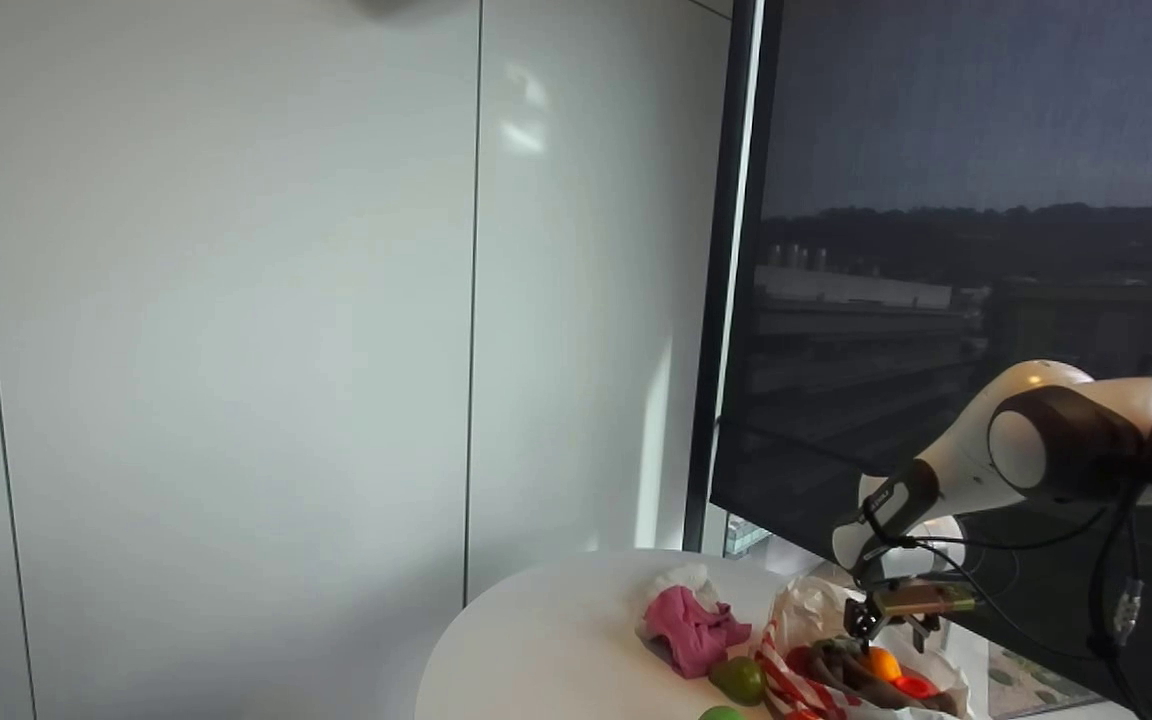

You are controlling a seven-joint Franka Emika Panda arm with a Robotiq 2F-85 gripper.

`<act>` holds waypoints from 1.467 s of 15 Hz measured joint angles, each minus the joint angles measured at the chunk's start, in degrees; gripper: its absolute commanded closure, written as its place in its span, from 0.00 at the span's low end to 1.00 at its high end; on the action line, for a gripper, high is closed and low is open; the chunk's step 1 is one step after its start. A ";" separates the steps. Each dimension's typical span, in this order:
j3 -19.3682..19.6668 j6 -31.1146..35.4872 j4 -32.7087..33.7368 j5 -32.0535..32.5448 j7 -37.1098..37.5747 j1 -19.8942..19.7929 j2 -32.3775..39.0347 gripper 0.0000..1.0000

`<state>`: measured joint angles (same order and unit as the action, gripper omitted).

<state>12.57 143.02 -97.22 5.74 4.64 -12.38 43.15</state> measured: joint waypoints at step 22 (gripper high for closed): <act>-1.30 -5.42 12.83 -3.02 -0.44 -2.41 8.39 0.46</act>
<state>11.27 137.60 -84.39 2.72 4.21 -14.79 51.54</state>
